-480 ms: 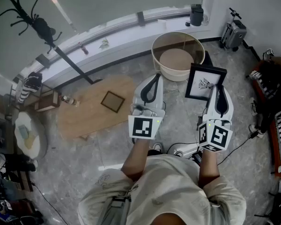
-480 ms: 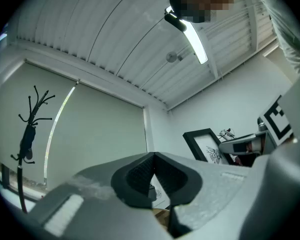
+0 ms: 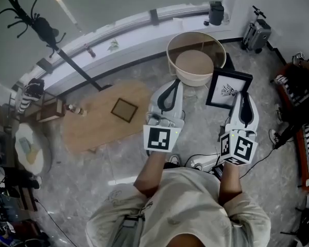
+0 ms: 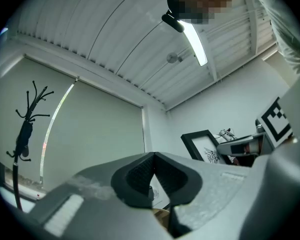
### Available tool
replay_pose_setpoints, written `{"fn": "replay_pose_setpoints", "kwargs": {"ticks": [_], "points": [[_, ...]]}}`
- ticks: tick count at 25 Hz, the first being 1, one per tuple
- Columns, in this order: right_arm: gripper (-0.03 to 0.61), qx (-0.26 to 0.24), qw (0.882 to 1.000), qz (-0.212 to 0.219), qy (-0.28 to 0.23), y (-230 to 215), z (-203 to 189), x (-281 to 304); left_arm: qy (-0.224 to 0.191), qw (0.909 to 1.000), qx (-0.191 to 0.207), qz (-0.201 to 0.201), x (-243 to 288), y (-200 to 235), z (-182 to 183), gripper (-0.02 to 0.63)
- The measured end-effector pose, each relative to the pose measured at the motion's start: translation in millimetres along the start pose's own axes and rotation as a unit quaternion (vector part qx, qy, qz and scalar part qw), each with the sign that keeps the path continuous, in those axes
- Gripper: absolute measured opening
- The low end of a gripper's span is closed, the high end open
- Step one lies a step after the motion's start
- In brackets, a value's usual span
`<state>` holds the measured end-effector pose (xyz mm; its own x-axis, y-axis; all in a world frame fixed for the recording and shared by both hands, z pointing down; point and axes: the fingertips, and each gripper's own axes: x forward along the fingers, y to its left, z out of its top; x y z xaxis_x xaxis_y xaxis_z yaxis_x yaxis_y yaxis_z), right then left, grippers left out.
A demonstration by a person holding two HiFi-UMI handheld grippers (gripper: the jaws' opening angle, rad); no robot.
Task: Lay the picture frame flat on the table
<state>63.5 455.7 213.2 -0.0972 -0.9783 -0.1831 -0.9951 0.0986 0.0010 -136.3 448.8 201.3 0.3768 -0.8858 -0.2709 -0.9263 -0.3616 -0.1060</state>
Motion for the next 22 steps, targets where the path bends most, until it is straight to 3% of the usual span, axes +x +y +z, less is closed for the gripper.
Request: {"fn": "replay_pose_setpoints", "kwargs": {"ticks": [10, 22], "points": [[0.069, 0.011, 1.0, -0.015, 0.0, 28, -5, 4, -0.001, 0.9997, -0.021, -0.01, -7, 32, -11, 0.003], [0.069, -0.001, 0.999, -0.035, 0.008, 35, -17, 4, 0.002, 0.9986, -0.037, -0.037, 0, 36, -29, 0.003]]}}
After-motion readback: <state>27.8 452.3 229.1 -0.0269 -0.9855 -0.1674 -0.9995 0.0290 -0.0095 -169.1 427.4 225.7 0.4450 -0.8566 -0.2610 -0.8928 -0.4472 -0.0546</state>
